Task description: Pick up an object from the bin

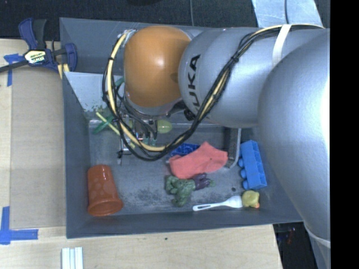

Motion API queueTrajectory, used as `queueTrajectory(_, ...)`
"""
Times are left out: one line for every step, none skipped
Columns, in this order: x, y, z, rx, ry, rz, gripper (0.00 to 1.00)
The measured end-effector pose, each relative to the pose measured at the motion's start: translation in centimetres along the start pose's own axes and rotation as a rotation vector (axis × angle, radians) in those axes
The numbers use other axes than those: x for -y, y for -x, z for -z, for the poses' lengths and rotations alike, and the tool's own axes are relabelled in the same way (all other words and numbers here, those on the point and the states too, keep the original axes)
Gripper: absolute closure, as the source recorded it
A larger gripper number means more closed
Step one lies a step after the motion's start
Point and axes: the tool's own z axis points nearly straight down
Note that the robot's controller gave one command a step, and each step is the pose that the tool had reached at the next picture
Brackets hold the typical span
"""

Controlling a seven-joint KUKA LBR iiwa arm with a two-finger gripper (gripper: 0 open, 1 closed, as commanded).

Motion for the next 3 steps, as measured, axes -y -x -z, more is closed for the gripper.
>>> queueTrajectory(0.1,0.2,0.5,0.008,0.002,-0.003,0.0)
queueTrajectory(5.0,-0.2,0.3,0.007,0.004,-0.002,0.0)
queueTrajectory(10.3,-3.6,-1.5,0.012,0.006,-0.089,0.0)
